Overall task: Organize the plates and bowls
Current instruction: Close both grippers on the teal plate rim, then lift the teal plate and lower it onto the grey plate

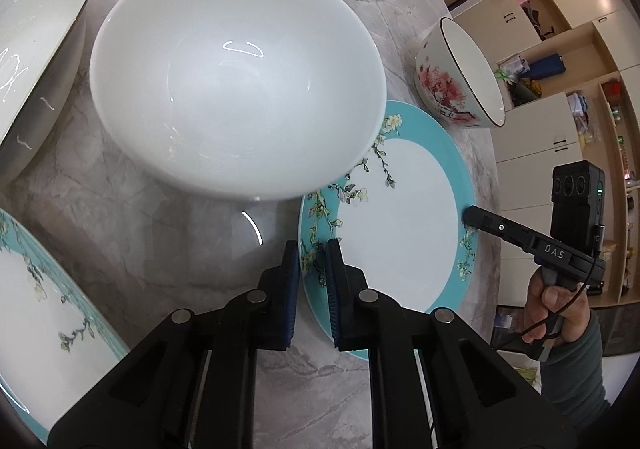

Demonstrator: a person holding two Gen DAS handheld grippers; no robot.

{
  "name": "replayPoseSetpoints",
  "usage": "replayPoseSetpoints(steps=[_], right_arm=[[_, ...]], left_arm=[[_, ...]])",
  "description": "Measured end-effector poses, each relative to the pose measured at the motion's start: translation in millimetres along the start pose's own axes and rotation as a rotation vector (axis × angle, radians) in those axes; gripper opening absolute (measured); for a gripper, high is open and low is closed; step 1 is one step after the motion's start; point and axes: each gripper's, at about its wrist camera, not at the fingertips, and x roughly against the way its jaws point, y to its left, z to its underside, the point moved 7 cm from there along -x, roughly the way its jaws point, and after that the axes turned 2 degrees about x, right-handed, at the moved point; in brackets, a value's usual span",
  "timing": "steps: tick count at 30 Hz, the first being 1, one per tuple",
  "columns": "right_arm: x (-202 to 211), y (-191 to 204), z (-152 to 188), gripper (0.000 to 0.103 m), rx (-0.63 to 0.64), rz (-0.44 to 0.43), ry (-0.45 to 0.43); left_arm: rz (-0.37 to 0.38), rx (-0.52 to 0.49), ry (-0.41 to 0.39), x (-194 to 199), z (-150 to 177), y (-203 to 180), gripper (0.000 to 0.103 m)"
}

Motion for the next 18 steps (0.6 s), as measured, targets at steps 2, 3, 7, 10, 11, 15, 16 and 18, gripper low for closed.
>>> replayPoseSetpoints(steps=[2, 3, 7, 10, 11, 15, 16, 18], right_arm=[[1, 0, 4, 0.012, -0.02, -0.001, 0.001], [2, 0, 4, 0.012, -0.029, -0.002, 0.001], [9, 5, 9, 0.012, -0.043, 0.011, -0.002], [16, 11, 13, 0.012, -0.042, 0.015, -0.007], [20, 14, 14, 0.012, -0.043, 0.016, -0.009], [34, 26, 23, 0.012, -0.036, 0.013, -0.018], [37, 30, 26, 0.012, -0.032, 0.014, -0.019], [44, 39, 32, 0.012, -0.025, 0.014, -0.023]], left_arm=[[0.006, -0.001, 0.003, 2, 1, -2, 0.01], [0.009, 0.001, 0.005, 4, 2, -2, 0.01], [0.016, 0.007, 0.009, 8, 6, -3, 0.01], [0.024, 0.008, 0.005, 16, 13, -5, 0.01], [0.026, 0.005, 0.003, 19, 14, -6, 0.01], [0.039, -0.004, -0.006, 37, 22, -10, 0.01], [0.042, -0.006, -0.008, 41, 27, -11, 0.01], [0.047, -0.009, -0.012, 51, 35, -13, 0.01]])
